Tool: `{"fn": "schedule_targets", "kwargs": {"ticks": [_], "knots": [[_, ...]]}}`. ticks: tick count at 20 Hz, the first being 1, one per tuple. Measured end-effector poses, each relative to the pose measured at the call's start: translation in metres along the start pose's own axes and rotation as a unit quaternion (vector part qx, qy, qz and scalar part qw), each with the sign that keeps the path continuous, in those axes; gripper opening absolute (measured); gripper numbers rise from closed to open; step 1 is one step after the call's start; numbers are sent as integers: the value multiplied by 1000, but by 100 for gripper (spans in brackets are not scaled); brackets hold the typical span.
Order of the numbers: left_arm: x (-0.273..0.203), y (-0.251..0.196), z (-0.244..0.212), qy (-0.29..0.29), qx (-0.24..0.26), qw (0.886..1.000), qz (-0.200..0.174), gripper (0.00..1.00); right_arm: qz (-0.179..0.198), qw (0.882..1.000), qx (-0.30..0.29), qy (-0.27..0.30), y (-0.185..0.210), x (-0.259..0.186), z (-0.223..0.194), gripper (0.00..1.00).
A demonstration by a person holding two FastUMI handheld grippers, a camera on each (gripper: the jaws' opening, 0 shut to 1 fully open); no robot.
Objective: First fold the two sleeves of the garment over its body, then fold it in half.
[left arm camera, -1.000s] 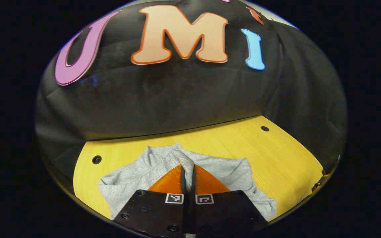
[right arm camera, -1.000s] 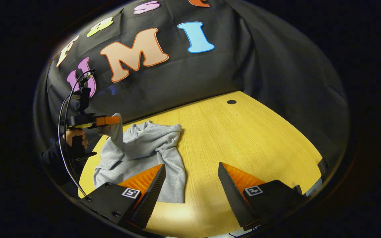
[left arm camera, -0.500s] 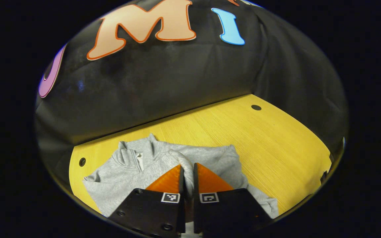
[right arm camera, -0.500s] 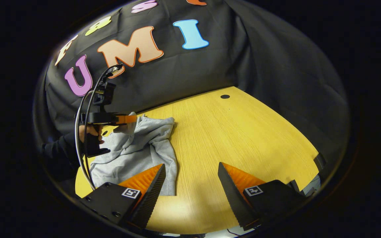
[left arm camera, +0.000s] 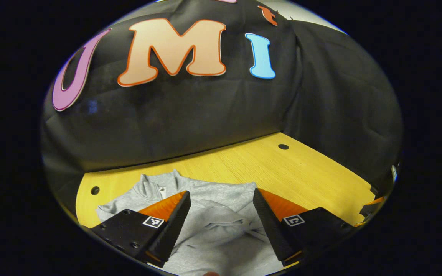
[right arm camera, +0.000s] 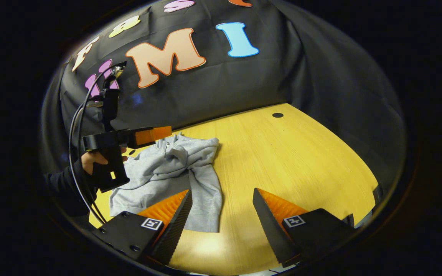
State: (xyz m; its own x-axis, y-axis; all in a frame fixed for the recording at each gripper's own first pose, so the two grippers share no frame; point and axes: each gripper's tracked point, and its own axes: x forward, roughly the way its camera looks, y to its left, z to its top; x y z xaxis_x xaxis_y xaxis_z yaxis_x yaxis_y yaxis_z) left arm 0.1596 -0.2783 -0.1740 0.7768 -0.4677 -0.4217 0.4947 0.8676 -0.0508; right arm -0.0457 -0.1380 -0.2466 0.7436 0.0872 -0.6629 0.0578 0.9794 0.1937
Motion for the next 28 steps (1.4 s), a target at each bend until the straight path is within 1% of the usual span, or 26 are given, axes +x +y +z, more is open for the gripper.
{"fn": "schedule_targets", "kwargs": {"ticks": [2, 4, 9, 10, 11, 12, 13, 15, 19, 20, 21, 24, 25, 26, 27, 28], "knots": [[-18, 18, 1, -12, 2, 1000, 19, 96, 11, 1000, -10, -1, 11, 5, 2, 94], [-40, 38, -4, -12, -8, 999, 37, 96, 20, 1000, -15, -1, 22, 11, 4, 94], [-96, 92, -41, 10, -27, 996, 87, 96, 38, 999, -28, 6, 47, 28, 3, 94], [-108, 104, -52, 19, -31, 994, 99, 96, 39, 999, -32, 8, 50, 31, 3, 94], [-118, 114, -64, 26, -37, 993, 109, 96, 41, 998, -36, 10, 53, 34, 2, 98], [-128, 123, -75, 32, -47, 992, 116, 96, 43, 998, -40, 13, 56, 36, 1, 94], [-138, 131, -86, 38, -58, 990, 123, 96, 44, 998, -43, 16, 58, 39, -1, 98], [-155, 148, -105, 50, -81, 986, 140, 96, 46, 998, -49, 22, 63, 44, -3, 98], [-184, 178, -139, 75, -101, 977, 174, 95, 42, 997, -62, 30, 66, 52, -9, 98], [-190, 185, -147, 80, -104, 974, 183, 95, 38, 996, -69, 32, 65, 54, -11, 94], [-193, 186, -158, 88, -110, 972, 187, 94, 32, 996, -75, 33, 63, 56, -15, 98], [-206, 187, -194, 119, -124, 966, 195, 96, 22, 995, -82, 45, 60, 59, -30, 98], [-208, 186, -207, 129, -128, 964, 195, 96, 19, 995, -83, 49, 58, 60, -35, 94], [-210, 185, -219, 140, -130, 962, 195, 96, 15, 995, -85, 53, 57, 61, -40, 94], [-211, 183, -231, 152, -132, 960, 194, 96, 13, 994, -87, 58, 57, 63, -46, 98], [-212, 181, -240, 160, -136, 959, 192, 96, 10, 994, -90, 63, 57, 64, -49, 98]]}}
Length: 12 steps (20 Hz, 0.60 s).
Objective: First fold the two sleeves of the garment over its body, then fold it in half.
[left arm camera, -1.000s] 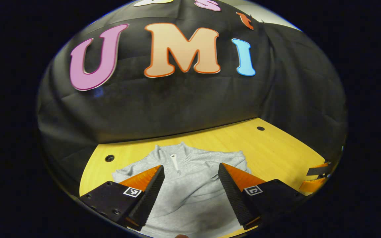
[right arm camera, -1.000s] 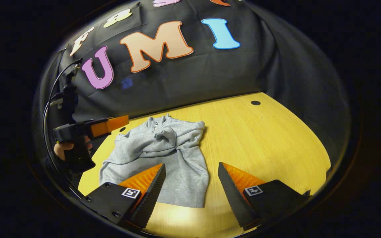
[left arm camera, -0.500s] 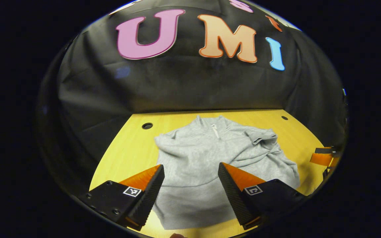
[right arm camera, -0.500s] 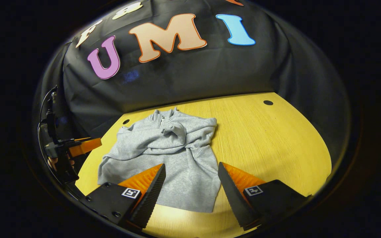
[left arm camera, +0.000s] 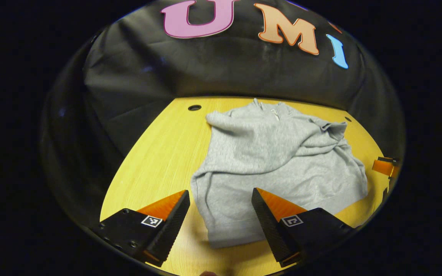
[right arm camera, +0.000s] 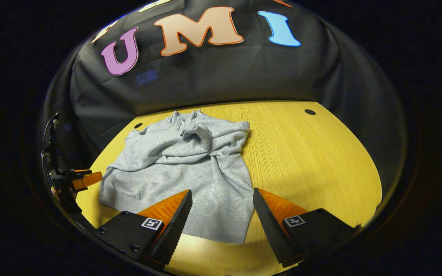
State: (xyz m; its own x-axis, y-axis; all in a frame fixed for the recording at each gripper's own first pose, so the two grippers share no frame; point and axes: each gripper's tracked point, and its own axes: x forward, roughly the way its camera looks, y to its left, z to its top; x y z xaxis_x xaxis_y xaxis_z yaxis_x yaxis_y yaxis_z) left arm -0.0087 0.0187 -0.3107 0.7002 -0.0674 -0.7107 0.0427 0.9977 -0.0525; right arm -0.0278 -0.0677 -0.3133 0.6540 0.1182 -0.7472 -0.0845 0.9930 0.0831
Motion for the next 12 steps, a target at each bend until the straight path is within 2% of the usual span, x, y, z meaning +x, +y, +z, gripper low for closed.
{"fn": "schedule_targets", "kwargs": {"ticks": [1, 2, 5, 6, 8, 11, 12], "knots": [[3, 1, -9, 11, -3, 1000, 1, 96, -3, 1000, -3, 4, 0, 2, -5, 94], [5, 3, -17, 20, -8, 1000, 1, 96, -5, 1000, -5, 8, -1, 4, -7, 98], [9, 5, -30, 30, -24, 999, -1, 96, -7, 1000, -3, 25, 0, 11, -19, 98], [10, 6, -32, 32, -27, 999, -1, 96, -9, 999, -2, 32, 0, 13, -24, 94], [12, 8, -37, 36, -31, 999, -2, 97, -16, 999, -3, 44, -3, 17, -34, 98], [14, 7, -38, 32, -28, 999, -6, 98, -23, 997, -13, 66, -6, 23, -51, 98], [13, 6, -39, 31, -27, 999, -7, 98, -25, 997, -17, 72, -7, 26, -55, 94]]}}
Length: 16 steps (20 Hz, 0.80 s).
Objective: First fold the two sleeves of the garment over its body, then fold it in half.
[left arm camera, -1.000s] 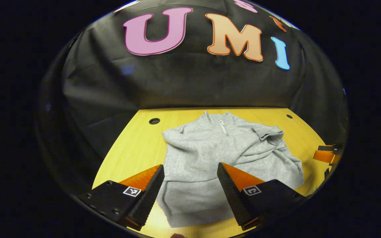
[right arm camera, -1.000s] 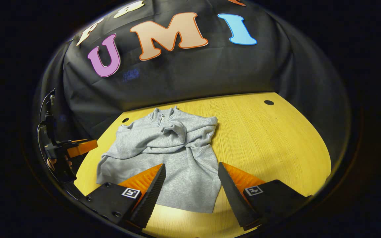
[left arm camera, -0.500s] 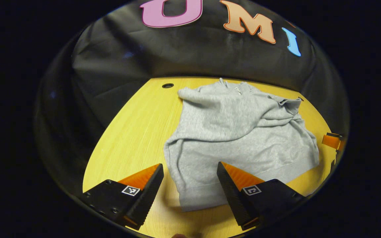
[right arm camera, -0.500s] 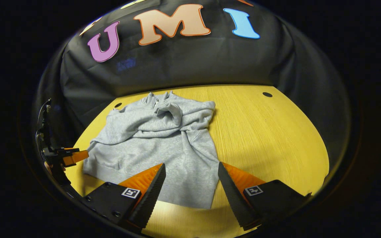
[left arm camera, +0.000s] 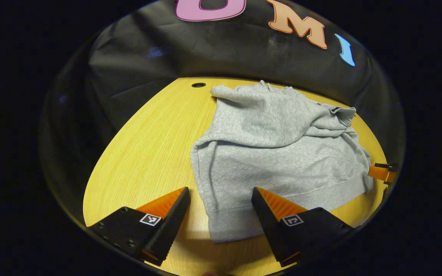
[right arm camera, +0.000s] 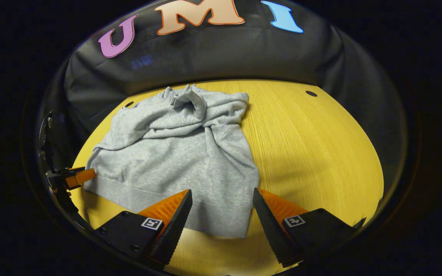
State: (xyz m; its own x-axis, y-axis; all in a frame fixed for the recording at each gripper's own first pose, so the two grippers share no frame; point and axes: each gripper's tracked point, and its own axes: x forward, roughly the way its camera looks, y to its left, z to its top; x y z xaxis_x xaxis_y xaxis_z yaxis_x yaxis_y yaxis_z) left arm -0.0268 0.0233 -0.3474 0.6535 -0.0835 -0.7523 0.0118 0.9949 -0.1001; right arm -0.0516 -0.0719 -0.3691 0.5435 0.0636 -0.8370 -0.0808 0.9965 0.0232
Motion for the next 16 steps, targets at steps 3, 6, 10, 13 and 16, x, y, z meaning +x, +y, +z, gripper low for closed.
{"fn": "schedule_targets", "kwargs": {"ticks": [3, 6, 10, 13, 16], "knots": [[3, -1, 1, -2, 1, 1000, 4, 98, -9, 1000, -14, 12, -1, 7, -9, 94], [2, -4, 2, -6, 0, 1000, 8, 93, -8, 1000, -16, 24, 0, 10, -15, 99], [3, -15, 2, 0, 10, 1000, -12, 74, 15, 999, -37, 31, 10, 12, -16, 87], [4, -19, 3, 7, 8, 1000, -21, 50, 34, 997, -41, 51, 24, 11, -19, 51], [7, -26, 6, 0, -13, 999, -31, 34, 43, 996, -29, 66, 28, 11, -19, 21]]}}
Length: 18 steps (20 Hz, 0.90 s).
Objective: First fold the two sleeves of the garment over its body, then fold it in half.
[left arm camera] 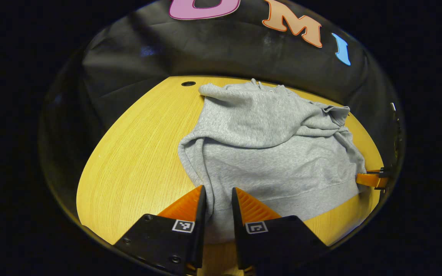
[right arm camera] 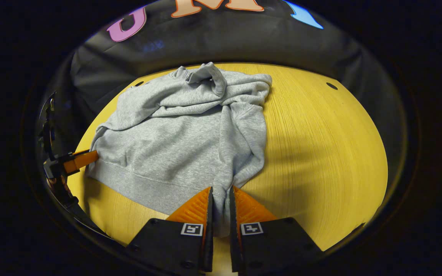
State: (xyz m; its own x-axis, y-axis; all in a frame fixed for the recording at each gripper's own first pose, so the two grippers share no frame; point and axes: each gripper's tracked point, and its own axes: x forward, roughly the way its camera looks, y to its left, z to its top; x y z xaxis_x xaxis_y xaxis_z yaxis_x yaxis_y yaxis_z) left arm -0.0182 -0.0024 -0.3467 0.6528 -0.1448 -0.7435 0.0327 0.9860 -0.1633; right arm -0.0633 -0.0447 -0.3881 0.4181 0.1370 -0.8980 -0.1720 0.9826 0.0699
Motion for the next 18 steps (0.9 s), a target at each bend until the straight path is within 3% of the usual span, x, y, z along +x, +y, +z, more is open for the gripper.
{"fn": "schedule_targets", "kwargs": {"ticks": [1, 2, 5, 8, 18], "knots": [[-1, 0, 2, -8, -18, 1000, 3, 18, 4, 1000, 7, 4, 0, 1, 0, 21], [-1, -1, 5, -14, -34, 999, 3, 13, 8, 1000, 12, 11, 2, 1, 1, 12], [1, -1, 4, -18, -58, 998, 0, 0, 14, 999, 23, 31, 3, 3, 4, 2], [-1, -1, 2, 3, -45, 999, -8, 0, 20, 999, 29, 40, 3, 0, 1, 4], [-5, -4, 0, 42, -78, 996, -17, 0, 45, 996, 47, 54, 0, -5, 3, 4]]}}
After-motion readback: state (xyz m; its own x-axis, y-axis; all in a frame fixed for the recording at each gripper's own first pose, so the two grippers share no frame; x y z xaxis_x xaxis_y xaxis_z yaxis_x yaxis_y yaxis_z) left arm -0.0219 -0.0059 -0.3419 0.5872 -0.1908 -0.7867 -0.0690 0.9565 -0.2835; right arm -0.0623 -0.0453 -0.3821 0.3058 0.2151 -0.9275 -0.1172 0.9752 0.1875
